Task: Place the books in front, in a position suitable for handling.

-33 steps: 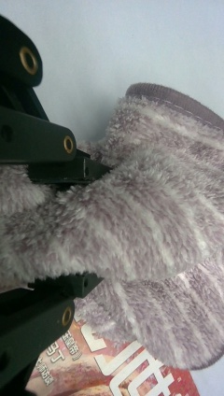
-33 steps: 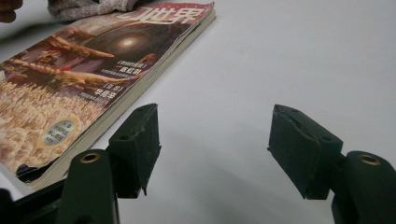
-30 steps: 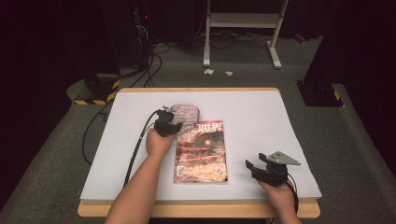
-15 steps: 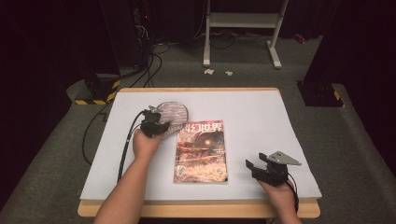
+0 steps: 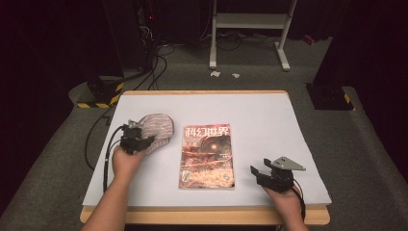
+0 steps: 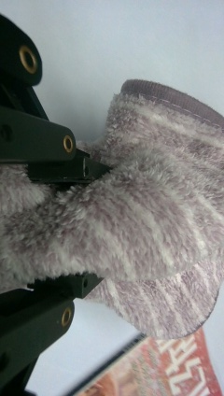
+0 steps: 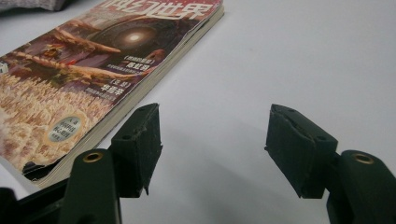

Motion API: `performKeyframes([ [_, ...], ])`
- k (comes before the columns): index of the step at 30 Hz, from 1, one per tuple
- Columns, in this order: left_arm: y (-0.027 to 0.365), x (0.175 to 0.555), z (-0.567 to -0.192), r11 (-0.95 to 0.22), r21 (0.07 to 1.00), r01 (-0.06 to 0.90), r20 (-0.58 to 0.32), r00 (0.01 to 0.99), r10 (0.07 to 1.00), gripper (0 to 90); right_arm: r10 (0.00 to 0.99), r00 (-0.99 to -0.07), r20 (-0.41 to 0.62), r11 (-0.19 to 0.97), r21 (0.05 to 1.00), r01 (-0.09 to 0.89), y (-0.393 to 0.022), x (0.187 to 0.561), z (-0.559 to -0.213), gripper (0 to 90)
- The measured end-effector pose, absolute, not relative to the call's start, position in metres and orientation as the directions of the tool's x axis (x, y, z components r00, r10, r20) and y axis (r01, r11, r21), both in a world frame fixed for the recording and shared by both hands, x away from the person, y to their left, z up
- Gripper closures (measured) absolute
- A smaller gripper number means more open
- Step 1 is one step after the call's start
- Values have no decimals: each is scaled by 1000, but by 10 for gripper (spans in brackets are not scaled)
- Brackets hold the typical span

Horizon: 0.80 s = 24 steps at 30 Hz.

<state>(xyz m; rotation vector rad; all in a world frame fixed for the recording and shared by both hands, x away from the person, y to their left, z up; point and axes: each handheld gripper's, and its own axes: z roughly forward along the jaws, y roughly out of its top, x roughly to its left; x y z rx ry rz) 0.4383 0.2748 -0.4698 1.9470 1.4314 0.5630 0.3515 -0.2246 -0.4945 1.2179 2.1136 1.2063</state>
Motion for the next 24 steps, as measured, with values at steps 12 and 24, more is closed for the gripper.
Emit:
performKeyframes([
  [12, 298, 425, -491, -145, 691, 709, -87, 280, 956, 515, 845, -532, 60, 250, 835, 491, -222, 349, -497, 368],
  [24, 296, 414, -472, -134, 738, 661, -69, 271, 960, 234, 847, -528, 61, 246, 835, 491, -223, 348, -496, 369],
])
